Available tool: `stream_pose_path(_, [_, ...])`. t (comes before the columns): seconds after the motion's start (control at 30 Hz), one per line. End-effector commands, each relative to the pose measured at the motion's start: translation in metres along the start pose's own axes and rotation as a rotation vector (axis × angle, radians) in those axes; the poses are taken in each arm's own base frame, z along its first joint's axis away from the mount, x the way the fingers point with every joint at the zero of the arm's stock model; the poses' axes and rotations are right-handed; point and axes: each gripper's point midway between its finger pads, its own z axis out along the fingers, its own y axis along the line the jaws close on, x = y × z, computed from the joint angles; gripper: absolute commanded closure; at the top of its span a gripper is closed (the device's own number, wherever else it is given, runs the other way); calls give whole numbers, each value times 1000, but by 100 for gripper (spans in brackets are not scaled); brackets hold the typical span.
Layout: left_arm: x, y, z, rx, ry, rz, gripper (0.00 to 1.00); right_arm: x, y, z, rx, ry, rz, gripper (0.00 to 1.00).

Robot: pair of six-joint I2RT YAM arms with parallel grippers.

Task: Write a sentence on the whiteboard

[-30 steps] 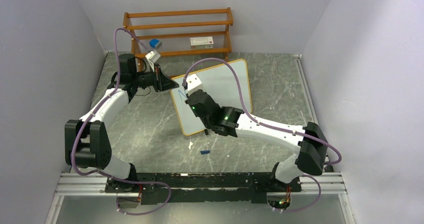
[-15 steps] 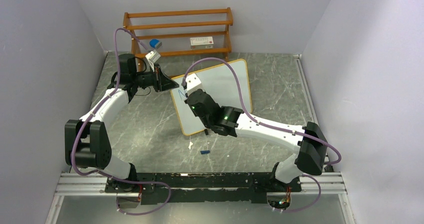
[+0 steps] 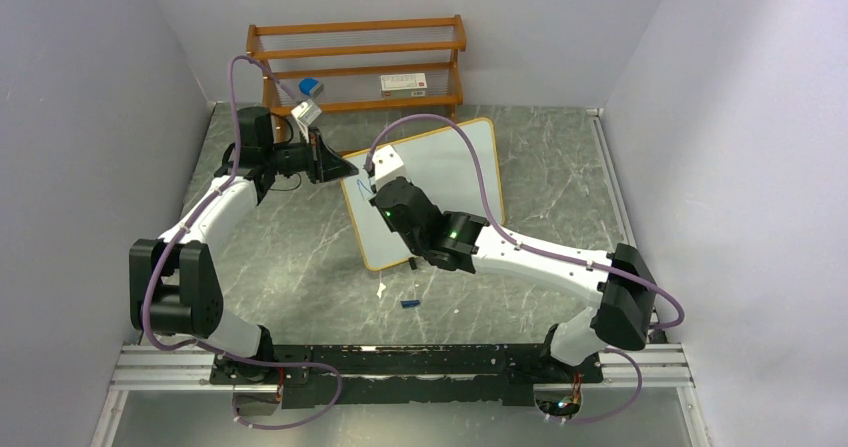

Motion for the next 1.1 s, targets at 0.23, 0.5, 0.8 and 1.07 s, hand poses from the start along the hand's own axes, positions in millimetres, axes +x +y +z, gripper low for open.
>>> stream_pose_path(0.23, [44,27,10,-102,109,7,95,-5,-16,-10,34,-21,25,100])
stream_pose_path(0.5, [44,26,10,-102,109,8,95,2,-18,-4,54,-3,15,100])
stream_pose_path(0.8, [44,27,10,-101,110,7,95,-1,-17,-1,50,-15,20,100])
stream_pose_path(1.07, [44,27,10,-99,109,7,95,0,-16,2,47,-6,15,100])
